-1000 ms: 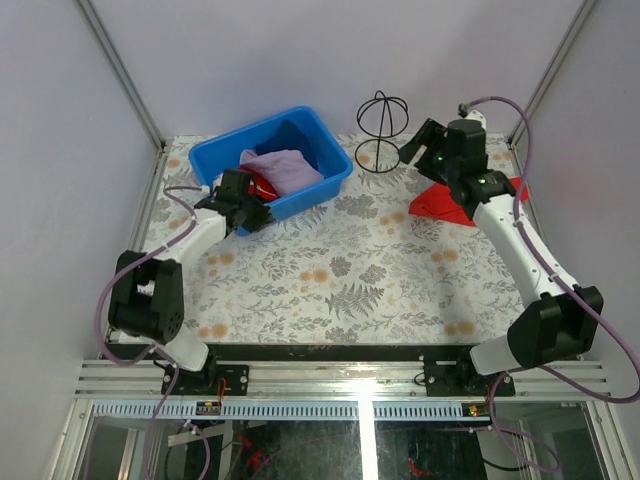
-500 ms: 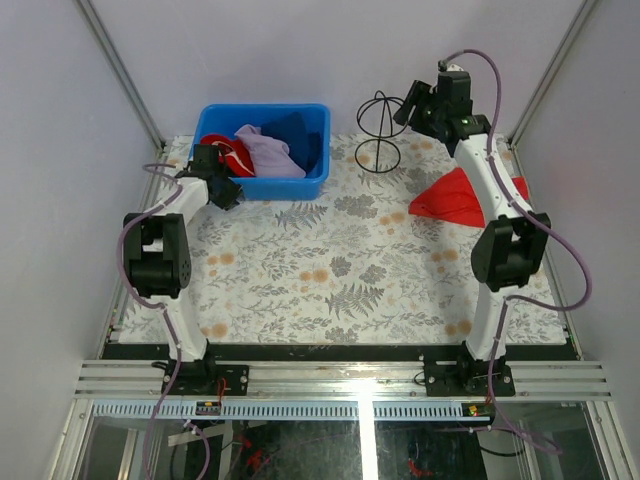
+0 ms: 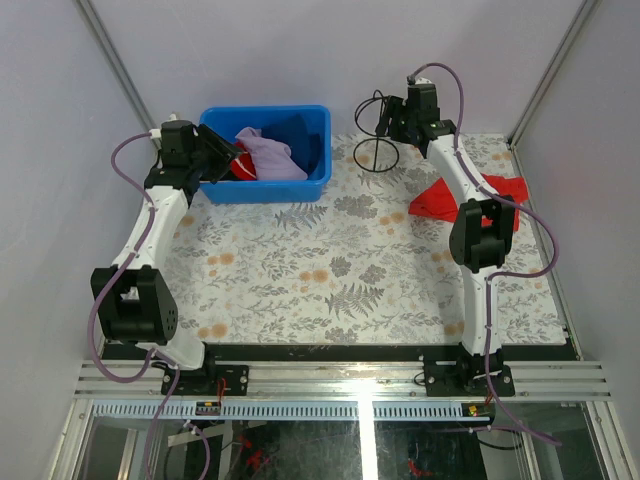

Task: Stack the hats

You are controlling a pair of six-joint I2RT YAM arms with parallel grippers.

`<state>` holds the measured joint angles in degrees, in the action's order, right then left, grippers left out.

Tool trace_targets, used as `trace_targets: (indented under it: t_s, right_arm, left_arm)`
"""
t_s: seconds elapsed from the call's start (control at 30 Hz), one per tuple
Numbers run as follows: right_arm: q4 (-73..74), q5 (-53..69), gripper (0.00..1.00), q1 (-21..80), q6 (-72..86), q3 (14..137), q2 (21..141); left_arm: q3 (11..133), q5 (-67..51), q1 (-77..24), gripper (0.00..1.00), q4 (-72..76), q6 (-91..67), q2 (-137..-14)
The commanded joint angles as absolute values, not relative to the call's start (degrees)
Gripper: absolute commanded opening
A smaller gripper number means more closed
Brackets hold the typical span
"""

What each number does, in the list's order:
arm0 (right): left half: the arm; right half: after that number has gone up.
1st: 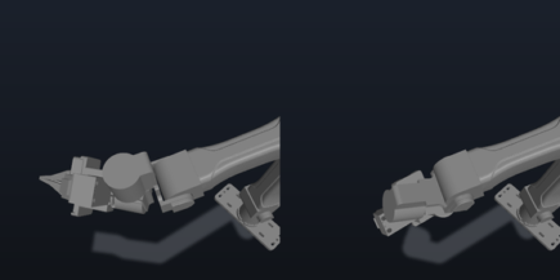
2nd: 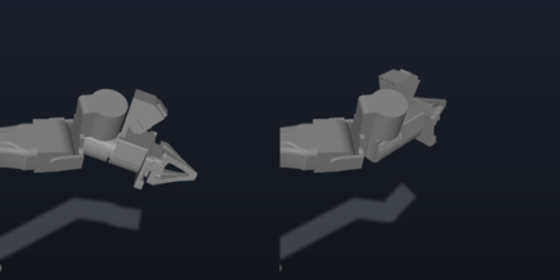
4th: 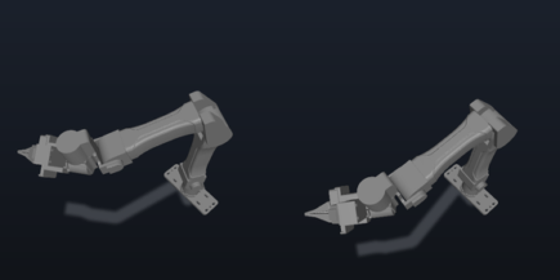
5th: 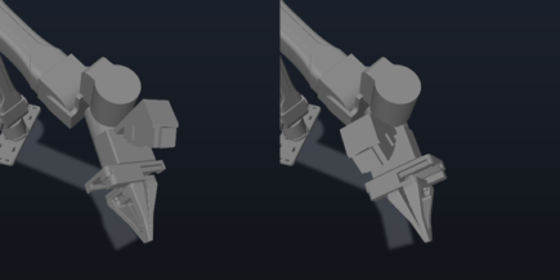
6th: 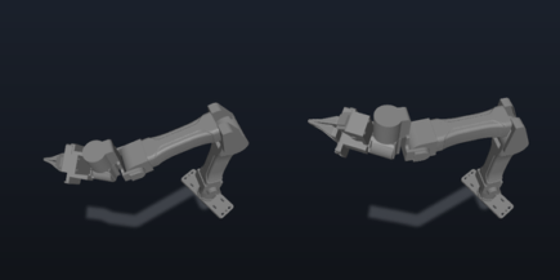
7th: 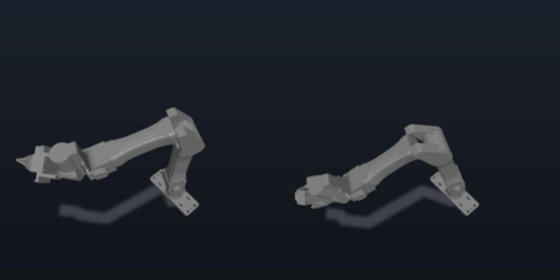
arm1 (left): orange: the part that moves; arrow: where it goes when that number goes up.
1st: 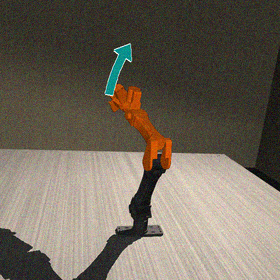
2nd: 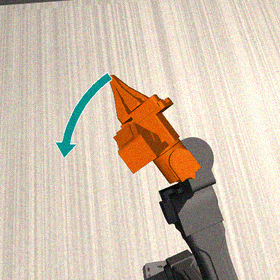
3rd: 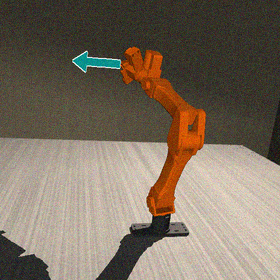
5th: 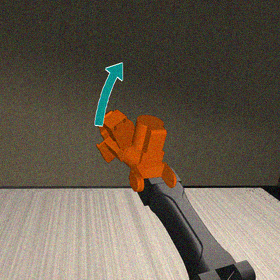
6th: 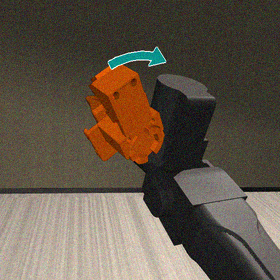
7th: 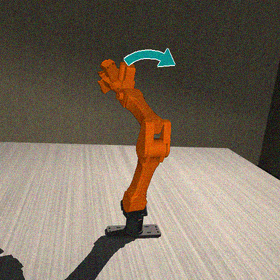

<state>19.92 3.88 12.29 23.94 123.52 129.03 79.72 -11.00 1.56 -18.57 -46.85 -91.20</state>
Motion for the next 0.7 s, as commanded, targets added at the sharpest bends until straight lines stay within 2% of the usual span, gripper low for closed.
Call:
trace_targets:
  t_s: [0.0,0.3,0.4,0.43,0.57,0.67]
  right_arm:
    - [13.2,-0.3,0.67,15.3,20.9,128.4,129.6]
    - [14.1,-7.9,0.67,17.4,14.7,131.2,131.1]
    - [13.8,-9.3,0.63,17.5,13.7,131.0,131.8]
    - [13.8,-9.9,0.58,17.5,13.5,131.1,132.2]
    - [13.5,-12.0,0.23,17.5,13.2,133.0,134.0]
    - [13.2,-12.5,0.11,17.6,12.3,133.2,134.2]
  left_arm:
    - [76.9,-12.6,2.2,0.54,-15.9,-46.4,-88.1]
    - [75.4,-14.5,3.7,0.54,-16.0,-46.0,-88.0]
    - [74.8,-14.6,3.8,0.54,-15.5,-46.2,-87.8]
    - [74.6,-14.9,3.8,0.54,-15.5,-46.3,-87.8]
    - [74.0,-15.1,3.8,0.54,-15.7,-46.3,-86.3]
    - [73.8,-14.3,3.9,0.54,-16.8,-45.4,-84.5]
